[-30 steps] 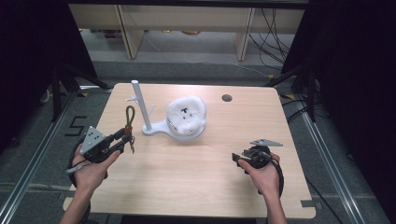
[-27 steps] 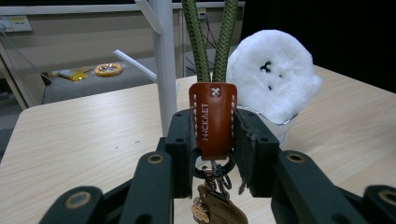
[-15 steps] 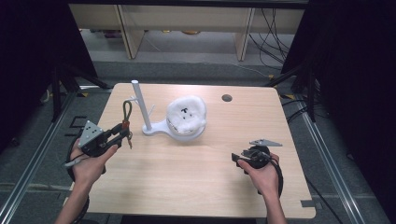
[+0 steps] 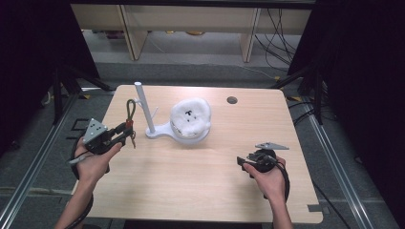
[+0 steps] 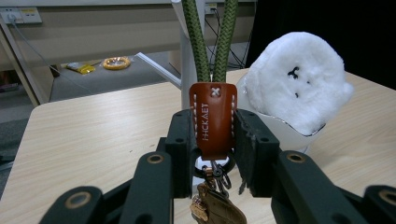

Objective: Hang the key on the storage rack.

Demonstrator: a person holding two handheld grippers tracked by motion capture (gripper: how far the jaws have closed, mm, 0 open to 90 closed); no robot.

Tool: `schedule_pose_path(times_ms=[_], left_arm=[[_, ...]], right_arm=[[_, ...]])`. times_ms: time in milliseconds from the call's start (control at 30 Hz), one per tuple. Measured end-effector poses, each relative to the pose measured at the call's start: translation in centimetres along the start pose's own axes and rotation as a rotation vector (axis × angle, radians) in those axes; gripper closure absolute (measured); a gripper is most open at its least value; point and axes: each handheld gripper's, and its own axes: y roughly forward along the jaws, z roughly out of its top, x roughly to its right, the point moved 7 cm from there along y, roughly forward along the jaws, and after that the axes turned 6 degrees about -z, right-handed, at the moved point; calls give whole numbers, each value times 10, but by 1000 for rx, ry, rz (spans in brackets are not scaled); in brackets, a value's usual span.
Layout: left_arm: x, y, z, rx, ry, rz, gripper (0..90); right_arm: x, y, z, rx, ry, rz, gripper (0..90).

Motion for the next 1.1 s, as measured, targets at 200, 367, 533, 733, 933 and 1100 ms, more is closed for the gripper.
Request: schedule_pose_path(times_ms=[200,367,533,733,933,1100], left_arm=[[-3,4,-1,-2,-15,4,677],[-5,6,-2,-1,-25,8,677],[-8,9,-2,1,-36,11,678],[-10,11,-3,-10,-40,15,677],[-11,14,-4,-15,-49,14,677],[-12,17,-5,-17,-56,13,677]], right_arm=[[0,0,0,-1,-2,1,436],[0,1,0,3,3,3,436],[-1,1,0,6,4,14,436],[-1,1,-1,4,3,12,436],[-1,1,-1,6,3,13,436],[2,1,-1,11,-22,1,436]])
